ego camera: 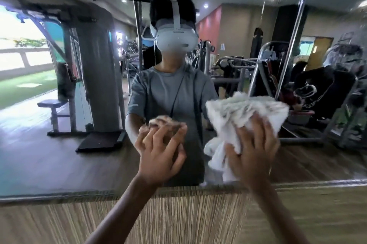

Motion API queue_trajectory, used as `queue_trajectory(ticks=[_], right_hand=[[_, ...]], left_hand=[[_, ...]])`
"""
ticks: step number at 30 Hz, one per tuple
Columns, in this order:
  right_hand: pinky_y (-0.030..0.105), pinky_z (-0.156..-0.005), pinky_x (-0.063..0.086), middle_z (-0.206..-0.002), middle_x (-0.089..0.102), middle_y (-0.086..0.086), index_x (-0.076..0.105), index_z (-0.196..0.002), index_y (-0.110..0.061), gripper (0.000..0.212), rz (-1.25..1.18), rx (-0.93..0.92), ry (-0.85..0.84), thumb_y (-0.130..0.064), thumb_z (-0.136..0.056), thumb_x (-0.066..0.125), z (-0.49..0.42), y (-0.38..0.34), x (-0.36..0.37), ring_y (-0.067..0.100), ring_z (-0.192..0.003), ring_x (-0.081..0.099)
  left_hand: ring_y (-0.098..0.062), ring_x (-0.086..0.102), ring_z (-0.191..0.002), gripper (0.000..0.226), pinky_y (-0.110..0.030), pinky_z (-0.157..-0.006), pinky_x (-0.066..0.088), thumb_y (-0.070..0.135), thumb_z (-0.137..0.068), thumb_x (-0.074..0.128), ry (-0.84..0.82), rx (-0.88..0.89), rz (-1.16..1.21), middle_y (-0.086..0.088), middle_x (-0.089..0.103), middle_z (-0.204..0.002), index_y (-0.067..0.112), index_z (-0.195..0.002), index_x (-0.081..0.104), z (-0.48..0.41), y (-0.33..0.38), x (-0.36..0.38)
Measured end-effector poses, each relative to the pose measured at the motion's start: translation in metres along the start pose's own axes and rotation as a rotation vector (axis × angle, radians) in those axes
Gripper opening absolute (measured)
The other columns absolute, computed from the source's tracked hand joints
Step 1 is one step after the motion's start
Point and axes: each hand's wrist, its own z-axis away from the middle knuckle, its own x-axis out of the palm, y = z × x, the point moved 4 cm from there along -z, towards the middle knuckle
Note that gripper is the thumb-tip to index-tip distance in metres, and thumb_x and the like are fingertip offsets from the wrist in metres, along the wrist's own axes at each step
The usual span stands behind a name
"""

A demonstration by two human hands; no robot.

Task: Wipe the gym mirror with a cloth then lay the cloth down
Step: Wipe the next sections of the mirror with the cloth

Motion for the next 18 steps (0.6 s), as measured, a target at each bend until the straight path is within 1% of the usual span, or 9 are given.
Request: queue_trajectory(ticks=[3,5,6,8,10,12,13,15,18], right_hand=[[0.048,-0.105,0.027,-0.151,0.043,0.012,0.057,-0.135,-0.021,0.052,-0.110,0.308,0.190,-0.043,-0.088,0.052,-0.073,-0.001,-0.011,0.030,-0.138,0.032],[0.049,-0.106,0.026,-0.153,0.042,0.010,0.054,-0.139,-0.023,0.054,-0.134,0.384,0.244,-0.042,-0.088,0.051,-0.103,-0.019,-0.011,0.028,-0.139,0.031],[0.050,-0.105,0.025,-0.154,0.041,0.010,0.052,-0.141,-0.025,0.055,-0.113,0.330,0.229,-0.041,-0.088,0.051,-0.107,-0.031,-0.010,0.028,-0.140,0.031],[0.049,-0.099,0.028,-0.154,0.042,0.009,0.049,-0.141,-0.028,0.056,-0.041,0.087,0.148,-0.039,-0.086,0.051,-0.098,-0.045,-0.008,0.028,-0.141,0.033],[0.050,-0.095,0.032,-0.155,0.039,0.006,0.047,-0.139,-0.029,0.055,0.038,-0.204,0.030,-0.039,-0.085,0.049,-0.072,-0.040,-0.006,0.028,-0.140,0.036],[0.052,-0.094,0.035,-0.155,0.035,0.005,0.049,-0.135,-0.029,0.052,0.097,-0.343,-0.036,-0.040,-0.084,0.048,-0.054,-0.020,-0.011,0.028,-0.139,0.036],[0.053,-0.094,0.036,-0.153,0.035,0.005,0.050,-0.131,-0.028,0.049,0.093,-0.315,-0.036,-0.039,-0.083,0.048,-0.055,-0.007,-0.016,0.028,-0.137,0.037],[0.053,-0.095,0.034,-0.151,0.039,0.007,0.053,-0.128,-0.026,0.047,0.074,-0.135,-0.009,-0.037,-0.082,0.049,-0.078,0.010,-0.023,0.029,-0.136,0.037],[0.056,-0.098,0.034,-0.153,0.041,0.008,0.054,-0.136,-0.024,0.053,-0.039,0.170,0.083,-0.034,-0.084,0.049,-0.147,0.003,-0.031,0.028,-0.138,0.031]], left_hand=[[-0.033,0.036,-0.136,0.053,-0.050,-0.112,0.023,0.031,-0.087,0.052,0.022,0.074,0.035,-0.014,0.041,-0.150,0.022,-0.139,0.047,-0.072,-0.012,-0.013],[-0.031,0.025,-0.149,0.056,-0.061,-0.114,0.027,0.027,-0.091,0.051,0.059,0.068,0.064,-0.017,0.035,-0.158,0.017,-0.146,0.044,-0.118,-0.017,-0.019],[-0.028,0.019,-0.152,0.057,-0.063,-0.114,0.026,0.027,-0.093,0.049,0.080,0.067,0.058,-0.016,0.031,-0.159,0.016,-0.149,0.044,-0.133,-0.020,-0.022],[-0.025,0.013,-0.154,0.057,-0.060,-0.118,0.018,0.032,-0.098,0.044,0.096,0.060,0.001,-0.013,0.023,-0.162,0.017,-0.153,0.041,-0.148,-0.026,-0.024],[-0.026,0.015,-0.154,0.057,-0.055,-0.119,0.011,0.037,-0.102,0.037,0.060,0.077,-0.110,-0.015,0.021,-0.164,0.020,-0.156,0.034,-0.145,-0.031,-0.021],[-0.030,0.021,-0.153,0.057,-0.054,-0.120,0.012,0.039,-0.103,0.033,0.052,0.102,-0.192,-0.019,0.025,-0.163,0.019,-0.157,0.034,-0.140,-0.032,-0.018],[-0.031,0.022,-0.152,0.057,-0.055,-0.120,0.013,0.038,-0.103,0.034,0.052,0.105,-0.211,-0.020,0.026,-0.162,0.017,-0.156,0.035,-0.141,-0.031,-0.016],[-0.033,0.023,-0.152,0.058,-0.055,-0.120,0.017,0.037,-0.102,0.037,0.056,0.095,-0.235,-0.020,0.026,-0.162,0.016,-0.156,0.035,-0.142,-0.027,-0.015],[-0.032,0.023,-0.152,0.057,-0.055,-0.120,0.019,0.035,-0.102,0.039,0.063,0.093,-0.221,-0.019,0.025,-0.163,0.016,-0.156,0.036,-0.142,-0.026,-0.017]])
